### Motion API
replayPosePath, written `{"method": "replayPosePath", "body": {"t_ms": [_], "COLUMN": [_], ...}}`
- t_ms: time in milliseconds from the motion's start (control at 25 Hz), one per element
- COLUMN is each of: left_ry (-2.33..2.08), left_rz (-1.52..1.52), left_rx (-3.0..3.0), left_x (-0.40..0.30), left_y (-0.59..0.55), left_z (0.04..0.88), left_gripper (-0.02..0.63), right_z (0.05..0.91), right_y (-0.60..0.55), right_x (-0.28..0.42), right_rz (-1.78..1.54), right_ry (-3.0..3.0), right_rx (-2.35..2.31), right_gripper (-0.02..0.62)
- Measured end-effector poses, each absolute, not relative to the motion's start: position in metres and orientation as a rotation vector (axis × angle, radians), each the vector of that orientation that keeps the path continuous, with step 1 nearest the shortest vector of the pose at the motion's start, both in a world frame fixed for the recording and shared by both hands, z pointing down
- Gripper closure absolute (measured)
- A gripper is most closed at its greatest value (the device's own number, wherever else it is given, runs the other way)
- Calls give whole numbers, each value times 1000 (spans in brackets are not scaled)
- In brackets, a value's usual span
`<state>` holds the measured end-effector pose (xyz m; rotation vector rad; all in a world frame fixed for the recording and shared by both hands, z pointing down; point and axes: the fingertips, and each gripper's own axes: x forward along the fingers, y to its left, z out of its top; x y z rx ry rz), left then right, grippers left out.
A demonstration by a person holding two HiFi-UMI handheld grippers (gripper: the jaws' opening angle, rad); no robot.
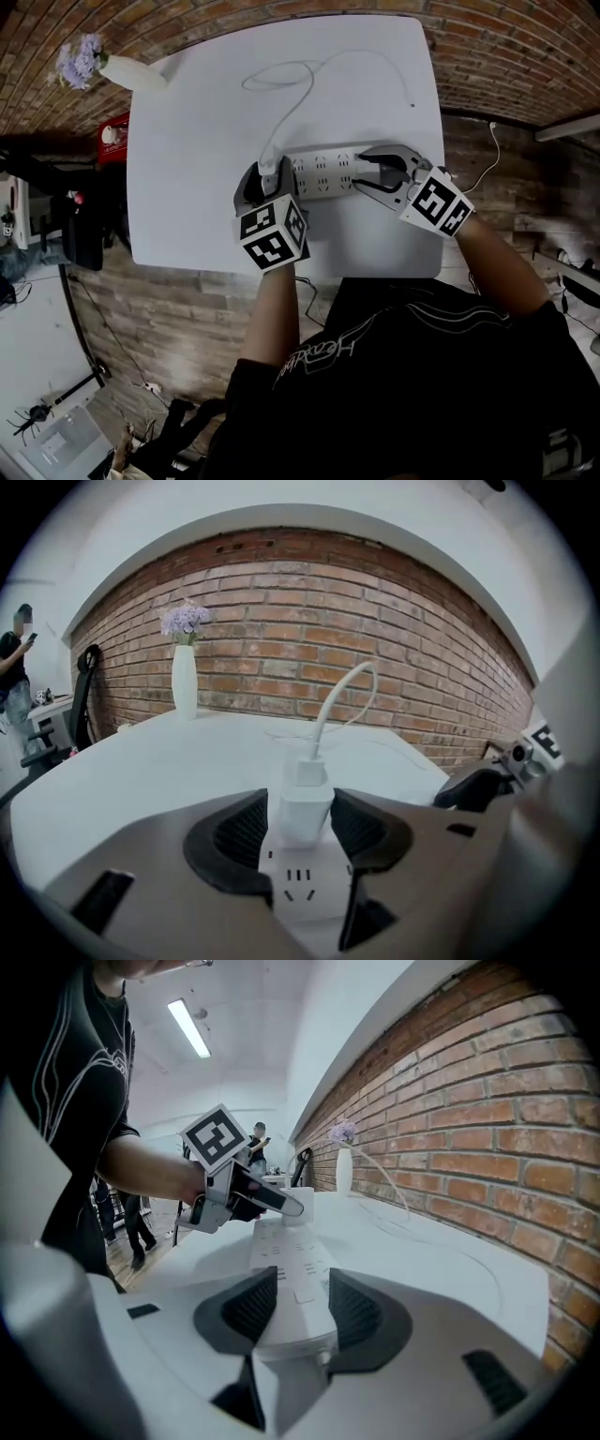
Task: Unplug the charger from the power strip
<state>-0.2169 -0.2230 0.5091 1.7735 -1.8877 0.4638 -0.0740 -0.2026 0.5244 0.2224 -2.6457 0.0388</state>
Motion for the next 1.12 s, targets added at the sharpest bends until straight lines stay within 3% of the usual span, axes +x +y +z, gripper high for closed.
{"method": "replayPosePath", "body": {"t_ms": [240,1120], "left_ry": [-1971,-1892], "left_rz": [676,520], "left_rx": [1781,1764], "left_x": [-216,-216], "left_y": [-224,-224], "left_z": [515,516], "left_gripper": [457,474], "right_z": [525,524], "right_y": [-203,-203], "right_x": [-74,-74], "right_rz": [33,4], "right_ry": [-2647,-2656], "right_rx": [225,245], "right_gripper": [443,443]}}
